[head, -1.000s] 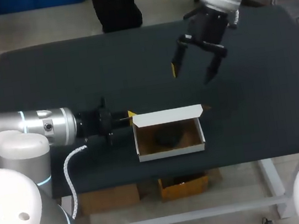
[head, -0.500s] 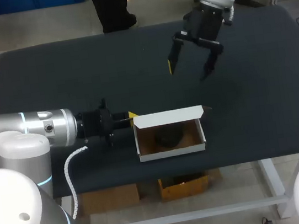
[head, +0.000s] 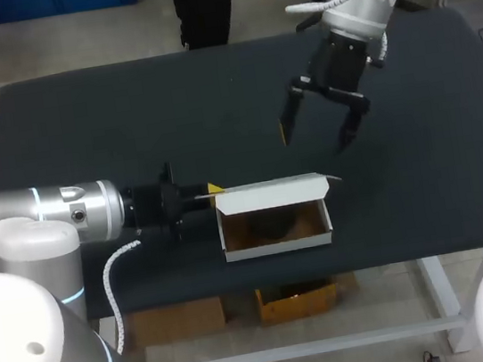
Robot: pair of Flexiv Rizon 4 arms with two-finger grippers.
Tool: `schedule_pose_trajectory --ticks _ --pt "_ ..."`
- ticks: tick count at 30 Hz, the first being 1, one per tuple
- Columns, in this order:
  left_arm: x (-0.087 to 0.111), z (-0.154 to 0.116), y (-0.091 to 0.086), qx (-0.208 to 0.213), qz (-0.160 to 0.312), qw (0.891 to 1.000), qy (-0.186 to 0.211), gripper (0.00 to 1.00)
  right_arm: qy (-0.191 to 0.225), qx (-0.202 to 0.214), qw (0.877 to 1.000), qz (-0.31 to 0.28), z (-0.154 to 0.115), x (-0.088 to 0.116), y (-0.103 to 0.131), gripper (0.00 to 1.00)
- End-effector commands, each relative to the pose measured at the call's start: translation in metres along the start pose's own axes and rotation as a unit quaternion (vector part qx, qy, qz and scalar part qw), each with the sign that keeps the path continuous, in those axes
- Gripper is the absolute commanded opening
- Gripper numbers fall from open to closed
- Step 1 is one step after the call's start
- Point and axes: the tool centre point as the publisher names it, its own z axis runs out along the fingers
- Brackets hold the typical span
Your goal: Assemble the packaging by folding the flat box into shape, placing the metal phone stand inside, and closing the box properly
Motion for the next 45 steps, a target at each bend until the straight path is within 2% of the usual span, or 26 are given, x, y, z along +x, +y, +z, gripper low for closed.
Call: schedule_pose_trajectory --ticks 1,13,15,17,19,21,22,25,28,32,45 --pt "0.007 0.002 0.001 0.001 0.013 1.0 -0.011 0.0 0.007 0.001 1.0 0.001 0.007 -0.005 -0.001 1.0" --pt "0.009 0.007 0.004 -0.011 0.047 0.999 -0.023 0.0 0.009 0.005 1.0 0.007 0.02 -0.007 -0.004 1.0" --pt "0.01 0.007 0.005 -0.012 0.053 0.998 -0.025 0.0 0.007 0.007 1.0 0.011 0.023 -0.008 -0.003 0.95" --pt "0.011 0.007 0.005 -0.014 0.058 0.998 -0.028 0.0 0.007 0.007 1.0 0.013 0.026 -0.01 -0.003 0.94" --pt "0.011 0.007 0.005 -0.014 0.059 0.998 -0.028 0.0 0.009 0.005 1.0 0.014 0.029 -0.011 -0.003 0.89" --pt "0.012 0.007 0.005 -0.015 0.061 0.998 -0.029 0.0 0.01 0.003 1.0 0.014 0.033 -0.013 -0.003 0.71" --pt "0.012 0.007 0.005 -0.015 0.062 0.998 -0.029 0.0 0.011 0.002 1.0 0.014 0.035 -0.013 -0.003 0.66" --pt "0.013 0.008 0.005 -0.016 0.065 0.997 -0.031 0.0 0.016 -0.003 1.0 0.013 0.039 -0.017 -0.003 0.72" --pt "0.014 0.008 0.005 -0.018 0.071 0.997 -0.033 0.0 0.019 -0.006 1.0 0.012 0.042 -0.02 -0.003 0.71" --pt "0.015 0.008 0.006 -0.019 0.078 0.996 -0.039 0.0 0.021 -0.009 1.0 0.014 0.044 -0.024 -0.004 0.5" --pt "0.018 0.008 0.006 -0.02 0.082 0.995 -0.048 0.0 0.019 -0.005 1.0 0.017 0.054 -0.033 -0.006 0.51"
